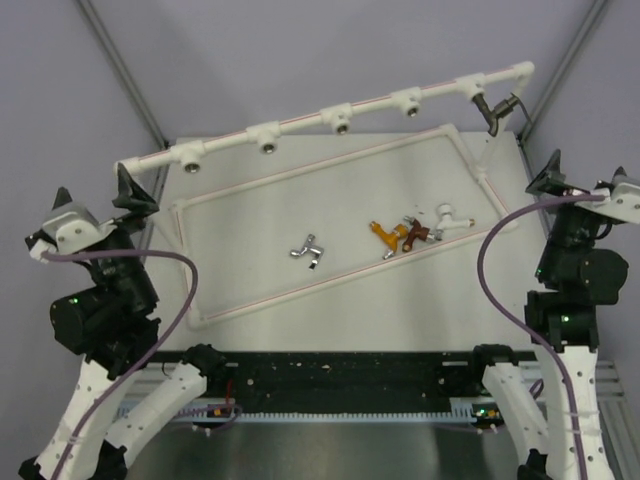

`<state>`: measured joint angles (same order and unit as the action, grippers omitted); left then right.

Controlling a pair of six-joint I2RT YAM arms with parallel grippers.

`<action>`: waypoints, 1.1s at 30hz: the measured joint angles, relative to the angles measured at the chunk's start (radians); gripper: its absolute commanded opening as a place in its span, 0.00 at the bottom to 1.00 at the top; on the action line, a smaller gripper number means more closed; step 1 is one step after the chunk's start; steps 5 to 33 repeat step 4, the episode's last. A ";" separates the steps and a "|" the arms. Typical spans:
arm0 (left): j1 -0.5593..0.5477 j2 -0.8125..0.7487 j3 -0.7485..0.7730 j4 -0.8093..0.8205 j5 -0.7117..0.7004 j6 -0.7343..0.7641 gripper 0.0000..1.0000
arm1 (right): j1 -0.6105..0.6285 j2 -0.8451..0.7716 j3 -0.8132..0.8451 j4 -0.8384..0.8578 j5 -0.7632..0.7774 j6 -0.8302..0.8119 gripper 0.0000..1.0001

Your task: Install the water faucets

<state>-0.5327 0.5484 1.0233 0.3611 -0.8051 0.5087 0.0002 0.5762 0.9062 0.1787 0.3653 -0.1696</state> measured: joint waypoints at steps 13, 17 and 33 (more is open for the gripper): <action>0.000 -0.018 -0.018 0.007 -0.010 0.024 0.94 | 0.000 0.000 0.006 0.009 0.000 0.017 0.99; 0.000 -0.018 -0.018 0.007 -0.010 0.024 0.94 | 0.000 0.000 0.006 0.009 0.000 0.017 0.99; 0.000 -0.018 -0.018 0.007 -0.010 0.024 0.94 | 0.000 0.000 0.006 0.009 0.000 0.017 0.99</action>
